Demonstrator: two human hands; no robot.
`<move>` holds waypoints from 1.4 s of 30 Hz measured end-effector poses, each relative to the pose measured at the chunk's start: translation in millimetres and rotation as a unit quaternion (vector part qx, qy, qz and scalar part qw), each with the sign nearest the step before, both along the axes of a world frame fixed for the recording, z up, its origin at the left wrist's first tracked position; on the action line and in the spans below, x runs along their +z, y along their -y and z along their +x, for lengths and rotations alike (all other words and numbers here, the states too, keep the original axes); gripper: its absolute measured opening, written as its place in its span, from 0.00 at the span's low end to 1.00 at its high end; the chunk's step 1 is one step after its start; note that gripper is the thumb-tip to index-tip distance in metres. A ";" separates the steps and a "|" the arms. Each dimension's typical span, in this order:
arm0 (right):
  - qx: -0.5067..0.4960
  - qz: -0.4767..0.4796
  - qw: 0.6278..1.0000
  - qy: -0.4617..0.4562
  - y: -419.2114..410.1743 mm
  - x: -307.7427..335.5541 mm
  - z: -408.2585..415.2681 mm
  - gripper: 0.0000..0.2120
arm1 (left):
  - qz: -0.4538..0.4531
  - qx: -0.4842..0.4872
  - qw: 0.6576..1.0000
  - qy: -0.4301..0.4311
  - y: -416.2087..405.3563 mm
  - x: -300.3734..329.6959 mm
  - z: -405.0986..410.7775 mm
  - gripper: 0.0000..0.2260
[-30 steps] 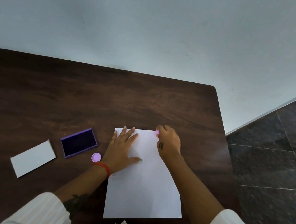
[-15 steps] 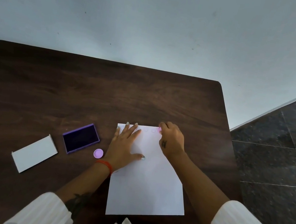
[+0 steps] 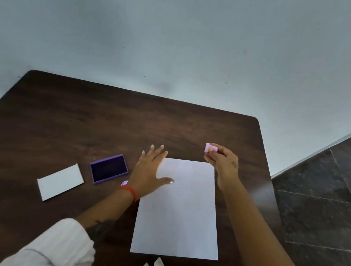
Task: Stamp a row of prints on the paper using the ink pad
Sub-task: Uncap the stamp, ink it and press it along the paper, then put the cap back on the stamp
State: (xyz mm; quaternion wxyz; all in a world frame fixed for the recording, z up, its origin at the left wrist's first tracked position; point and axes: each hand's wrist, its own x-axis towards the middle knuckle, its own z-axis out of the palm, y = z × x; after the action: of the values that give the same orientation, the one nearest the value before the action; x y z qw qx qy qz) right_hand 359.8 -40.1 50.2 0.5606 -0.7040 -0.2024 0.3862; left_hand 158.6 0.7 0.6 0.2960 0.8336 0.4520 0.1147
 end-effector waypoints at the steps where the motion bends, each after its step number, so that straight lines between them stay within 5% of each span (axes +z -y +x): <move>1: -0.017 0.018 0.997 -0.078 3.8 3.7 -2.9 0.06 | 0.003 0.012 1.000 0.010 0.8 4.0 -4.5 0.35; 6: -0.034 0.051 0.959 -0.276 30.5 -4.9 -21.5 0.05 | -0.009 0.079 0.995 0.057 14.8 16.2 -35.0 0.34; 12: -0.004 0.061 0.932 -0.356 51.7 -22.6 -58.9 0.06 | -0.038 0.174 0.980 0.088 44.7 13.1 -74.1 0.30; 27: 0.082 -0.062 0.951 -0.293 44.9 -49.8 -136.6 0.12 | -0.066 0.238 0.968 0.035 50.7 -17.1 -84.9 0.24; 42: 0.116 -0.099 0.969 -0.195 37.8 -49.7 -144.0 0.13 | -0.073 0.222 0.969 0.080 47.3 -7.2 -84.3 0.14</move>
State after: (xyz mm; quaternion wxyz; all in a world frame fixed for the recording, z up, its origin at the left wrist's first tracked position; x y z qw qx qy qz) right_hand 215.8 -78.0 0.5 0.4680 -0.6389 -0.1299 0.5965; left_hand 74.3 -46.7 -6.6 0.3582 0.6771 0.6075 0.2104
